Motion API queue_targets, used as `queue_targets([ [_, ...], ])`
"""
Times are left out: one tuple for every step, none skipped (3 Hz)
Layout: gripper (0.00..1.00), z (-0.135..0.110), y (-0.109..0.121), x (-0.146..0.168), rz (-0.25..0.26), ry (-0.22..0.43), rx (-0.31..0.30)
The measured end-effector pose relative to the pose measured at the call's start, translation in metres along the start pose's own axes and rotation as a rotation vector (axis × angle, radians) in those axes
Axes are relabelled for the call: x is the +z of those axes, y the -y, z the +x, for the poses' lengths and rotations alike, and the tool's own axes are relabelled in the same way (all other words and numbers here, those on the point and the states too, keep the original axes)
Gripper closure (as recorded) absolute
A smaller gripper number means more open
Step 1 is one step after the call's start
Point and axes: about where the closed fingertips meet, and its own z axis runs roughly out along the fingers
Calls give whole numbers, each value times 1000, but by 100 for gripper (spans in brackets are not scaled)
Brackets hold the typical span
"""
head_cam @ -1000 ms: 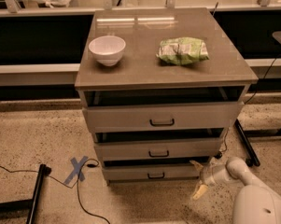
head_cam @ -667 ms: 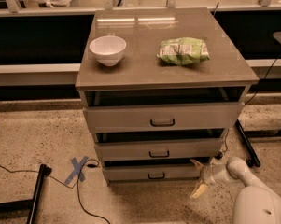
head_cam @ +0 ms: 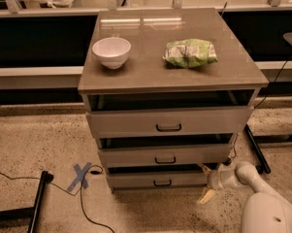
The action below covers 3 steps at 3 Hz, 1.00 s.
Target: Open bottom drawer
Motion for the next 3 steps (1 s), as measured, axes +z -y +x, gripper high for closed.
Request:
queue_targets([
  [16,2,10,9,-8,-53,-16],
  [21,3,19,16,-12,-105,-33],
  [21,3,23,20,-20,-141,-47],
])
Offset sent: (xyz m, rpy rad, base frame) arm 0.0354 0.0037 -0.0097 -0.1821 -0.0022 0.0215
